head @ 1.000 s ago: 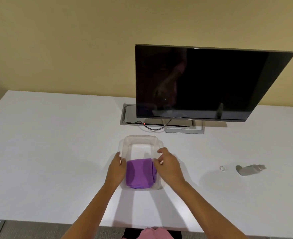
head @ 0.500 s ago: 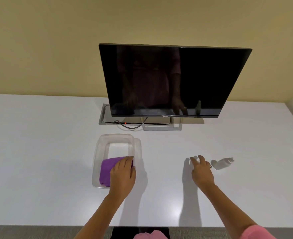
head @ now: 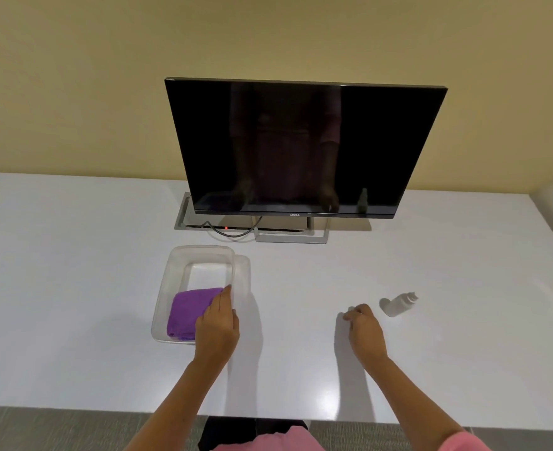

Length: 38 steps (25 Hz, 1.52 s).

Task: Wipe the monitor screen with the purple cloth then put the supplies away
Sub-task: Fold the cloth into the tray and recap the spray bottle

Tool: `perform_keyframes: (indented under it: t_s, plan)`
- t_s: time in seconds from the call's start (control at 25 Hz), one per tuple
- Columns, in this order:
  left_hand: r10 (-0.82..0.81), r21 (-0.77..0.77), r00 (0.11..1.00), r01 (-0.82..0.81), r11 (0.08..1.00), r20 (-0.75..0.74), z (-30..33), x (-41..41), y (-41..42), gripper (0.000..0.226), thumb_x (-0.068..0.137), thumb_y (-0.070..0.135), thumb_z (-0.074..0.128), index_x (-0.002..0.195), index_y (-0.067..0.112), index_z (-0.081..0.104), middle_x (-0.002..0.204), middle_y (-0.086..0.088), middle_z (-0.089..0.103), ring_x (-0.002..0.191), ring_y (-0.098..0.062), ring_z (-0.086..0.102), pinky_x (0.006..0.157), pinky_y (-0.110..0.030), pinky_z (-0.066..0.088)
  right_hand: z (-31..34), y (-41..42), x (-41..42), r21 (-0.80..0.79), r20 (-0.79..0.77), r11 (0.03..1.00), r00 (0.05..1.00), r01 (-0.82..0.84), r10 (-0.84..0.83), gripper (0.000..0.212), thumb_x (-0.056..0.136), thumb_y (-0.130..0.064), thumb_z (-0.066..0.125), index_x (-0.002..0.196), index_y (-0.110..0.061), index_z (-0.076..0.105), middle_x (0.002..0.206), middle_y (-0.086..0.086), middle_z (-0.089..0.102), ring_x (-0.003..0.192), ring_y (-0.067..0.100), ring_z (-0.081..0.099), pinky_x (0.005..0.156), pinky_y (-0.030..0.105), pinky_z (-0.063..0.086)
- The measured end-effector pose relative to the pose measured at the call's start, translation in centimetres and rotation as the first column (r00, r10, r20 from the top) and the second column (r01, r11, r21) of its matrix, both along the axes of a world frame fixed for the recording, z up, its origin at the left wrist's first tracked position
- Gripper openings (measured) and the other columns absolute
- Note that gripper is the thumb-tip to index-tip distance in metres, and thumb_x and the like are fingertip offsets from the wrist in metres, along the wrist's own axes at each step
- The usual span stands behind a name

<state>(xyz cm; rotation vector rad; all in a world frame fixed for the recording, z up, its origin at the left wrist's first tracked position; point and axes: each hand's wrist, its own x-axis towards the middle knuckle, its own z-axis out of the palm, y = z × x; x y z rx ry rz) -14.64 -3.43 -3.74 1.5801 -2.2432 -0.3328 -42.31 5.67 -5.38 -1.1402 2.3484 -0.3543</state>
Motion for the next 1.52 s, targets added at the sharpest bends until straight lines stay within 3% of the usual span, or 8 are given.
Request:
perform_keyframes:
  t_s: [0.12, 0.28, 0.56, 0.8, 1.04, 1.16, 1.32, 1.52]
  plan:
    - [0.056, -0.117, 0.989, -0.04, 0.992, 0.138, 0.5, -1.1, 0.4, 0.045, 0.075, 0.006, 0.067, 0.118, -0.003, 0.062, 0.111, -0.022, 0.067, 0.096, -0.038, 0.066, 0.073, -0.045, 0.055, 1.6, -0.1, 0.2, -0.17, 0.291, 0.979, 0.955, 0.116, -0.062, 0.022, 0.087, 0.003, 0.054, 0.088, -0.013, 0.07, 0.1, 0.003, 0.07, 0.078, 0.014, 0.059, 0.076, 0.022, 0.047]
    - [-0.032, 0.152, 0.998, 0.024, 0.988, 0.055, 2.2, -4.6, 1.2, 0.047, 0.089, 0.02, 0.058, 0.135, 0.019, 0.047, 0.14, -0.007, 0.048, 0.125, -0.026, 0.047, 0.099, -0.044, 0.041, 4.7, -0.5, 0.6, -0.102, 0.763, 0.937, 0.631, 0.335, -0.143, 0.015, 0.084, -0.006, 0.067, 0.096, -0.014, 0.067, 0.089, 0.008, 0.068, 0.075, 0.018, 0.065, 0.071, 0.03, 0.058]
    - [-0.303, 0.34, 0.863, 0.449, 0.826, -0.404, 4.1, -9.9, 4.1, 0.041, 0.092, 0.026, 0.058, 0.132, 0.028, 0.049, 0.128, 0.01, 0.05, 0.11, -0.006, 0.056, 0.093, -0.018, 0.047, 7.2, 0.7, 1.3, -0.062, 0.914, 0.952, 0.399, 0.299, -0.066, 0.021, 0.082, -0.024, 0.072, 0.096, -0.007, 0.072, 0.1, 0.014, 0.073, 0.083, 0.018, 0.067, 0.072, 0.026, 0.048]
    - [-0.17, 0.393, 0.845, 0.402, 0.827, -0.507, 3.3, -11.2, 4.0, 0.021, 0.09, 0.016, 0.062, 0.109, 0.02, 0.068, 0.1, 0.006, 0.064, 0.089, -0.006, 0.062, 0.08, -0.02, 0.052, 6.9, 1.6, 0.7, -0.058, 0.892, 0.968, 0.448, 0.244, -0.059, 0.024, 0.083, -0.027, 0.072, 0.101, -0.011, 0.071, 0.092, 0.007, 0.072, 0.082, 0.013, 0.065, 0.075, 0.026, 0.049]
    - [0.154, 0.59, 0.869, 0.179, 0.787, -0.47, -0.5, -9.4, 2.6, 0.019, 0.085, 0.016, 0.068, 0.104, 0.019, 0.068, 0.103, 0.003, 0.066, 0.087, -0.007, 0.063, 0.08, -0.013, 0.046, 6.2, 3.0, -1.8, -0.576, 0.311, 0.767, 0.943, 0.283, -0.115, 0.023, 0.088, -0.023, 0.065, 0.109, -0.029, 0.057, 0.075, -0.011, 0.061, 0.064, 0.007, 0.058, 0.057, 0.014, 0.045]
    - [0.32, 0.67, 0.829, 0.087, 0.737, -0.46, -2.2, -8.0, 2.1, 0.017, 0.083, 0.016, 0.071, 0.099, 0.02, 0.067, 0.1, 0.001, 0.067, 0.09, -0.016, 0.065, 0.082, -0.021, 0.045, 5.2, 3.8, -4.7, -0.655, 0.251, 0.659, 0.929, 0.371, -0.273, 0.048, 0.085, -0.029, 0.068, 0.124, -0.027, 0.041, 0.103, -0.01, 0.049, 0.086, 0.012, 0.051, 0.066, 0.017, 0.043]
    - [0.391, 0.721, 0.805, 0.064, 0.69, -0.446, -3.2, -6.4, 2.0, 0.016, 0.083, 0.016, 0.071, 0.098, 0.02, 0.066, 0.097, -0.003, 0.066, 0.089, -0.024, 0.064, 0.083, -0.036, 0.052, 2.8, 4.1, -8.6, -0.42, 0.282, 0.799, 0.899, 0.43, -0.336, 0.079, 0.075, -0.031, 0.079, 0.138, -0.016, 0.033, 0.126, 0.002, 0.042, 0.11, 0.02, 0.048, 0.09, 0.039, 0.045]
    - [0.385, 0.738, 0.817, 0.073, 0.671, -0.43, -3.5, -5.2, 2.1, 0.016, 0.083, 0.015, 0.07, 0.098, 0.02, 0.067, 0.096, -0.004, 0.068, 0.086, -0.021, 0.065, 0.083, -0.037, 0.052, 0.9, 3.9, -9.9, -0.27, 0.438, 0.883, 0.866, 0.384, -0.242, 0.045, 0.078, -0.028, 0.076, 0.119, -0.027, 0.057, 0.121, 0.002, 0.056, 0.109, 0.022, 0.058, 0.089, 0.036, 0.048]
